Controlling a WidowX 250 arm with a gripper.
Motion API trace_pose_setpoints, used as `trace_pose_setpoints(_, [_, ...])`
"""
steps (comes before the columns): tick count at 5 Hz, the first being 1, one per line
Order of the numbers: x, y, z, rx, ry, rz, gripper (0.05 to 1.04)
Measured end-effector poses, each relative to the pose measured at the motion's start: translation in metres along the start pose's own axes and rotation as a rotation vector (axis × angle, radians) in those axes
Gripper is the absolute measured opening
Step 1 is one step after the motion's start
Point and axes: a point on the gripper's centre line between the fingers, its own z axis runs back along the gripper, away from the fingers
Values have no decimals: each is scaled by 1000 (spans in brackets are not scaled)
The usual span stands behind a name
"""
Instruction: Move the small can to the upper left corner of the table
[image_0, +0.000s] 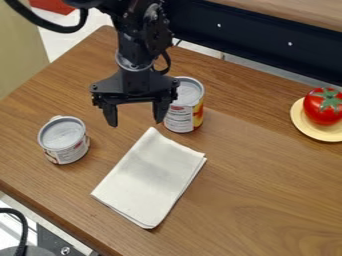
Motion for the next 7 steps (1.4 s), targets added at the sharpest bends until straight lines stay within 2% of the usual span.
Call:
trace_pose_setpoints(1, [-5,2,-5,12,19,-10,996])
trace_pose_setpoints(2, [-16,17,-11,25,43,-94,996])
trace_pose_setpoints(3, [-19,41,-7,11,38,-135,996])
trace_pose_setpoints(4, [-18,64,-13,21,28,-177,996])
trace_pose_setpoints(5, [-14,84,-23,24,-4,-218,996])
trace_pose_setpoints(7, [-15,116,-36,59,-15,-286,996])
